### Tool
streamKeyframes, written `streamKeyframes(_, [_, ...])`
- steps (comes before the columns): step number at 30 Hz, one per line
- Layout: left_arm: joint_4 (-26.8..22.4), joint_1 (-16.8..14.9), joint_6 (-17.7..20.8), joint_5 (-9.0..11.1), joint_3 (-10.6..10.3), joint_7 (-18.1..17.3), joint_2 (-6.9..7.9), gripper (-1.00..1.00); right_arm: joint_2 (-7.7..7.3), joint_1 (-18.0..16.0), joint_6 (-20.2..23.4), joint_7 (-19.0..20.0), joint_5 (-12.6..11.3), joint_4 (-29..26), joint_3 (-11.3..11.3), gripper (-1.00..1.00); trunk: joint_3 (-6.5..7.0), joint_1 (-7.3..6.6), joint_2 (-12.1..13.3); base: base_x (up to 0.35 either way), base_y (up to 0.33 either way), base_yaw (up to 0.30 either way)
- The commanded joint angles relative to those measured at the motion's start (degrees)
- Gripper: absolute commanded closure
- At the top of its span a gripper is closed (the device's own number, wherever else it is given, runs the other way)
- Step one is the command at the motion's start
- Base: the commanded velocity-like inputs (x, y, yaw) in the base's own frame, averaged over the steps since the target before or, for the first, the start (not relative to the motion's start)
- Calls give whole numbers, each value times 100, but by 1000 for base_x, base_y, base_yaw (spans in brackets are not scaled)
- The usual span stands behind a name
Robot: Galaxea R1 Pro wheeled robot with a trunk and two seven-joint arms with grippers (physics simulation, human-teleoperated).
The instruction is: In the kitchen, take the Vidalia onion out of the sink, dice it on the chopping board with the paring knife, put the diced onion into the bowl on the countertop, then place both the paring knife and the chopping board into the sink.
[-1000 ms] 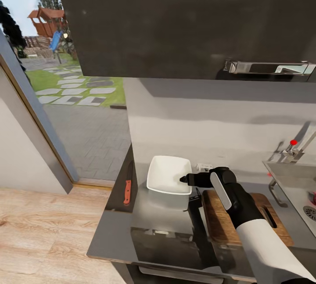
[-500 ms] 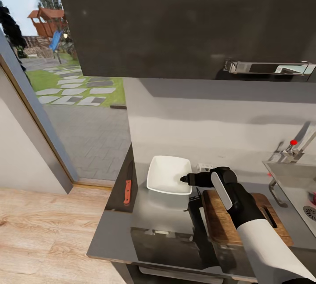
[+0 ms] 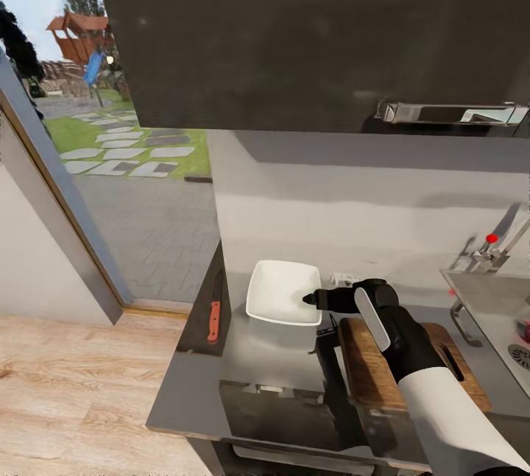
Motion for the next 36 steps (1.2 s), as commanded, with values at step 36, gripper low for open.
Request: streamKeyframes(36, [-9, 2, -8, 45, 0, -3, -2, -100, -12, -3, 30, 25, 36, -1430, 8, -100, -10, 3, -11, -71, 0, 0])
